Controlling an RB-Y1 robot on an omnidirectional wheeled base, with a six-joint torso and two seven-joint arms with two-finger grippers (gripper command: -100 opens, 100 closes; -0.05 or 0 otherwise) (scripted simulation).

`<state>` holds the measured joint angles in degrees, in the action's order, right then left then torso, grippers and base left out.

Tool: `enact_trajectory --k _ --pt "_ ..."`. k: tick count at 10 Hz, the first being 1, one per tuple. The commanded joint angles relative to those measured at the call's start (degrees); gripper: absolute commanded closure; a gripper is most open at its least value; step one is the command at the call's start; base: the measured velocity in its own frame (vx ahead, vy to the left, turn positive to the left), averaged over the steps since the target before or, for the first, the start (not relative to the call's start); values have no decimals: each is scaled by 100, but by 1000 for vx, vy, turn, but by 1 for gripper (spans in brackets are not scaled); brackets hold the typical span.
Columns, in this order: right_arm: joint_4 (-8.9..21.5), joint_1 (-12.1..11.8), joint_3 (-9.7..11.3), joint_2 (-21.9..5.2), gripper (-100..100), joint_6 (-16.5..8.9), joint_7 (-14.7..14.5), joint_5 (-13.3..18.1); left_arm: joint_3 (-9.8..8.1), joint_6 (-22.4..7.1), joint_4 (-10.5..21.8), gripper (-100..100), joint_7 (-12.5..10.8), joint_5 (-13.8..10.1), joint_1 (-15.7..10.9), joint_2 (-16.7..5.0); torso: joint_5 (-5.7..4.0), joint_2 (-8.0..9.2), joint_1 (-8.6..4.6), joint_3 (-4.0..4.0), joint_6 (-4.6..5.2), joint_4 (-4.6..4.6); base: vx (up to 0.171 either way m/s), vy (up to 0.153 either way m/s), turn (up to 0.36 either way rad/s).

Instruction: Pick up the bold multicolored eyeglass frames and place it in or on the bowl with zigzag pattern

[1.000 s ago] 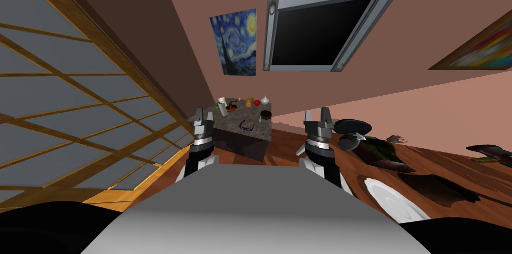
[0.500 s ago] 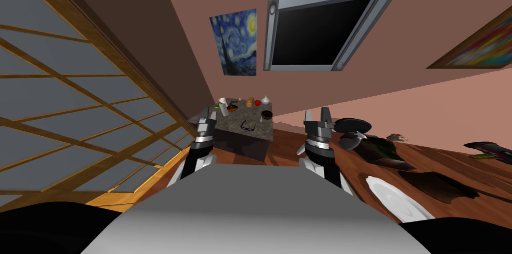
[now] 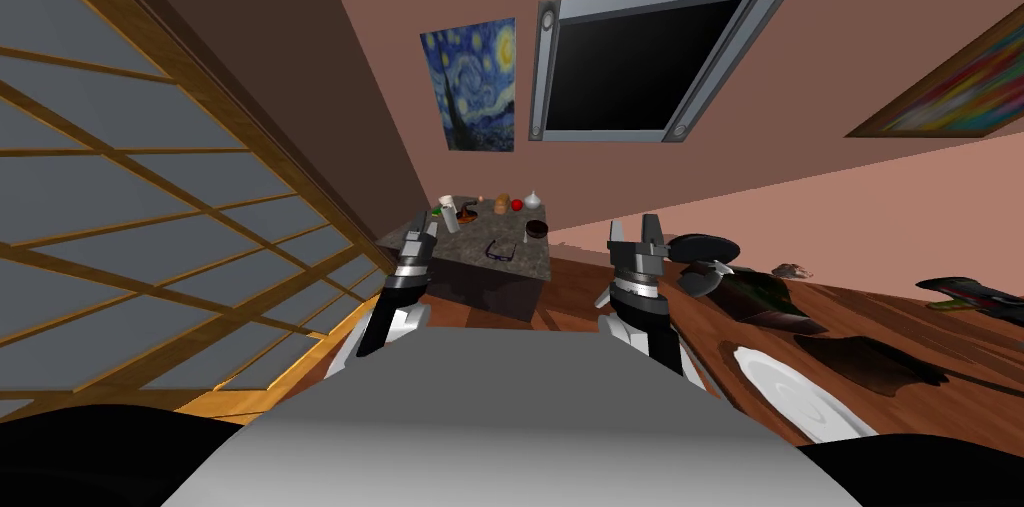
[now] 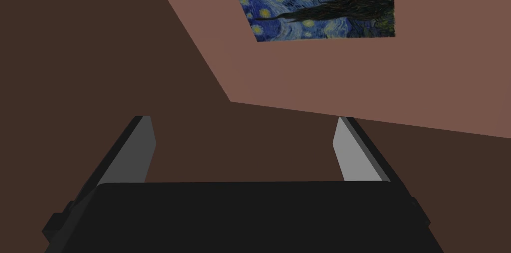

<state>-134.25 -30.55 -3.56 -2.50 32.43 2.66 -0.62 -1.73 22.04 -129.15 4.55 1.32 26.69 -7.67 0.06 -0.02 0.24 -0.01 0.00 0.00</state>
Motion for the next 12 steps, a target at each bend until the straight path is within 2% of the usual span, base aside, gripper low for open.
enact_trajectory --k 1,2,7,8,9,11,12 --pt "0 0 0 0 0 0 0 0 -23 -286 16 -100 -101 0 -98 -111 0 0 0 0 0 0 2 64 -34" --pt "0 0 0 0 0 0 0 0 -23 -344 16 -100 -101 0 -98 -111 0 -1 2 0 1 0 2 52 -21" --pt "0 0 0 0 0 0 0 0 -52 -1164 44 -100 -386 13 -418 -320 0 2 -3 1 0 0 -3 64 -31" --pt "0 0 0 0 0 0 0 0 -52 -1300 44 -100 -386 13 -418 -320 0 2 2 1 1 0 -8 69 -25" --pt "0 0 0 0 0 0 0 0 -55 -1466 54 -100 -492 16 -534 -375 1 3 2 1 0 0 -2 76 -33" --pt "0 0 0 0 0 0 0 0 -55 -1686 54 -100 -492 16 -534 -375 1 -1 2 -1 0 0 4 50 -16" --pt "0 0 0 0 0 0 0 0 -54 -1932 65 -100 -602 18 -654 -423 -2 -1 -10 -1 -1 0 -1 47 -42"
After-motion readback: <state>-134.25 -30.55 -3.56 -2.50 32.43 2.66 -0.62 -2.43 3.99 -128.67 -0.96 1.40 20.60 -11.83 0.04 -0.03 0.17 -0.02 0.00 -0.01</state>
